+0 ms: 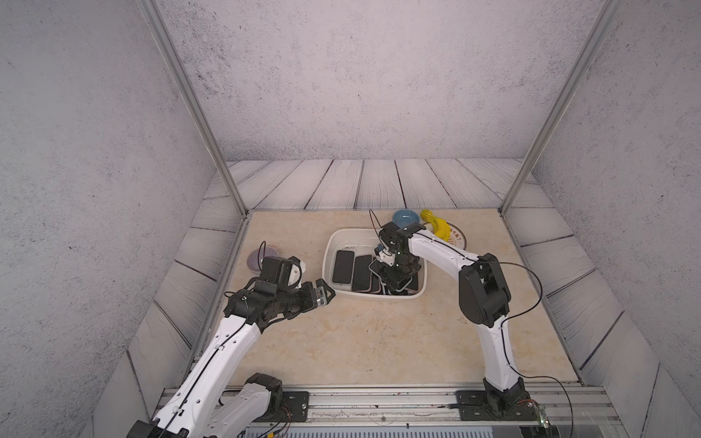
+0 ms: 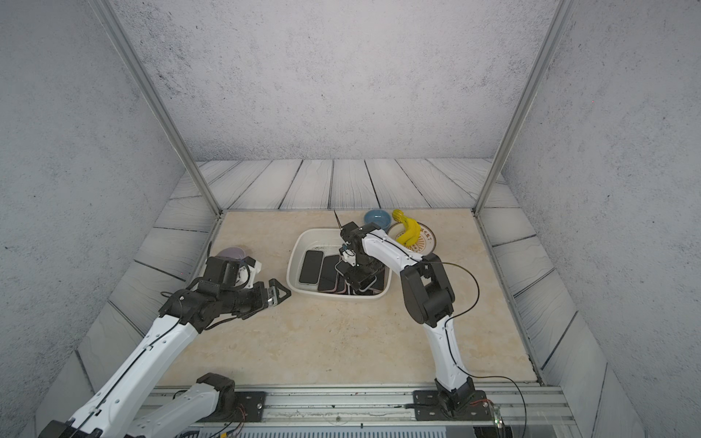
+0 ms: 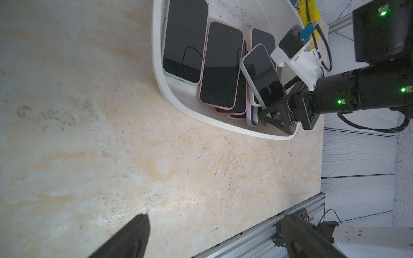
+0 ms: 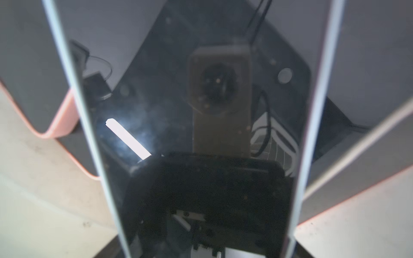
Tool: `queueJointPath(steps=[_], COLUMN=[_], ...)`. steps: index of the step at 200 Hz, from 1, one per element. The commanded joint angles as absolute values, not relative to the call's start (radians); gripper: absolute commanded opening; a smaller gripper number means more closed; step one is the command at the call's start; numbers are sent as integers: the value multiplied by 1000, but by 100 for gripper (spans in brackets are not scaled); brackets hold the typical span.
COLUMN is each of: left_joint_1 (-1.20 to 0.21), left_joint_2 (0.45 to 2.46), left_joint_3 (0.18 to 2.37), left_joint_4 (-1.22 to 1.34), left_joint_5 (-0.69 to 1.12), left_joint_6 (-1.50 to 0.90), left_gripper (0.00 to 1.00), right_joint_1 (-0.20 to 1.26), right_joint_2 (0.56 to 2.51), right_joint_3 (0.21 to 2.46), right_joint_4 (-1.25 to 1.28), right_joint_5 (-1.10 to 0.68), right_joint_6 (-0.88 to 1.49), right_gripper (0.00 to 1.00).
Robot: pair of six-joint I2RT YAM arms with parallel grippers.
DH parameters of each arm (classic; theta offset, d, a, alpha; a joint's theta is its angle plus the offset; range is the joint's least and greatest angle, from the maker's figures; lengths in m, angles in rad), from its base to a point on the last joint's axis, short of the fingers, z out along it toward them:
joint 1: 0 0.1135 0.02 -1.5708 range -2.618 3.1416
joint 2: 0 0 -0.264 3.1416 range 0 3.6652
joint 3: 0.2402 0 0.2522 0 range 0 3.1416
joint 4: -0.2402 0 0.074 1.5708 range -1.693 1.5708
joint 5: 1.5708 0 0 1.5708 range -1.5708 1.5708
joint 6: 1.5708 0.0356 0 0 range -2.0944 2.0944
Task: Take the phone out of the storage box
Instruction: Pick up the phone from the storage box.
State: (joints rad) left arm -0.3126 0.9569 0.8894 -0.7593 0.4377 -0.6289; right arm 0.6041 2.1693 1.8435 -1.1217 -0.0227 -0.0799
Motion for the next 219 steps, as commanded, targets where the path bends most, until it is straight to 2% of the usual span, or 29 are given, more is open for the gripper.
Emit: queueJointPath(steps=[1, 11, 30, 44, 81, 113, 159, 219], left_joint_1=[-321, -321, -321, -321, -321, -321, -324, -348], left_joint_2=[967, 971, 980, 985, 989, 1002, 1036, 1069], left_joint_3=[896, 898, 904, 906, 904, 905, 911, 900], left_joint_4=[-761, -756, -749, -743, -725, -702, -665, -637], left_joint_5=[428, 431, 433, 438, 449, 466, 487, 509], left_joint_6=[-616, -618, -623, -628, -646, -669, -703, -718], left_gripper=[98, 99, 98, 99, 99, 99, 99, 99], right_joint_1=[610, 608, 608, 608, 608, 608, 612, 721], right_joint_2=[2163, 2146, 2107, 2075, 1974, 1873, 1627, 1322], right_joint_3=[1866, 1862, 1855, 1848, 1845, 1807, 1528, 1172], right_joint_4=[-1133, -1130, -1130, -1129, -1145, -1167, -1104, -1036], right_joint_5=[3, 7, 2, -1, -5, -43, -122, -66], right_joint_6=[-60, -57, -47, -37, 2, 102, 393, 641], right_gripper=[75, 70, 67, 61, 54, 53, 52, 52])
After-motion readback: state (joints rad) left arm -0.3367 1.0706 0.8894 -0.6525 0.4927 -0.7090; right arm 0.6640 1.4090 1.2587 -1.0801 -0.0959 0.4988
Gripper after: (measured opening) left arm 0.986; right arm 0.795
